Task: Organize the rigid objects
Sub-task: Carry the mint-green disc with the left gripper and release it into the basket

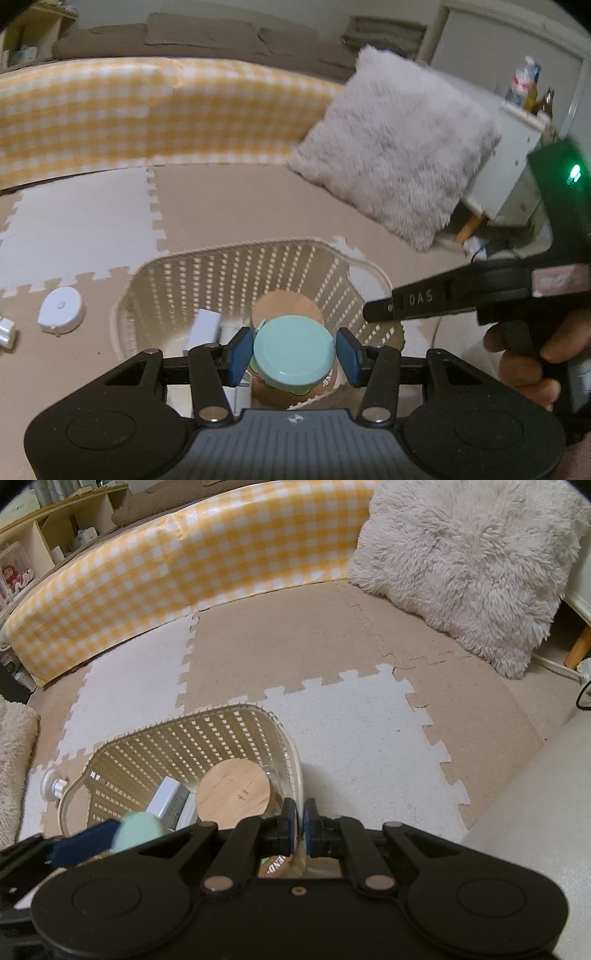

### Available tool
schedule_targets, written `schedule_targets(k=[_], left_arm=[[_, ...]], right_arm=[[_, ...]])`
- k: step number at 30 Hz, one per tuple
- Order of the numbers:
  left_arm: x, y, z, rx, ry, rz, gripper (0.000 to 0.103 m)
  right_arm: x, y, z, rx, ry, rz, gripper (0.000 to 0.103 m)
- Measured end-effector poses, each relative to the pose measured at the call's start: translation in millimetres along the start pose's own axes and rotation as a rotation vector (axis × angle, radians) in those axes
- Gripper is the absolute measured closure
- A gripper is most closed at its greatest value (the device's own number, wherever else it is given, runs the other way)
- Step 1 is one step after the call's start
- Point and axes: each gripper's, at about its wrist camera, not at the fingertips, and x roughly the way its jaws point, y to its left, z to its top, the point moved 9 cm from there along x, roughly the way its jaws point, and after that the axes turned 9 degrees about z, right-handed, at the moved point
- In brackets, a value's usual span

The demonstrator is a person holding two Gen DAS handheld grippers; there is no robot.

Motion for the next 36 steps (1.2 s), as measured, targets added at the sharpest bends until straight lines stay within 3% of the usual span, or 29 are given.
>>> schedule_targets(k=[7, 18, 30, 36], left_arm=[[24.0, -8.8, -7.4, 0.025, 0.062, 0.015, 0.053], [35.7, -7.1, -9.7, -0.014, 0.122, 0.015, 0.052], [30.4, 1.1, -9.9, -0.038, 0.15, 0.038, 0.034], [23.9, 2.4, -7.9, -0.036, 0.156, 0.033, 0.034]], right_arm=[[-0.8, -0.6, 0.1, 0.001, 0.001, 0.003, 0.097], [-0.9, -0.4, 0.1, 0.002, 0.001, 0.003, 0.097], [-0.8, -1.4, 0.3, 0.002, 0.003, 0.004, 0.097], [-0.9, -1.3, 0.3, 0.002, 0.002, 0.004, 0.097]])
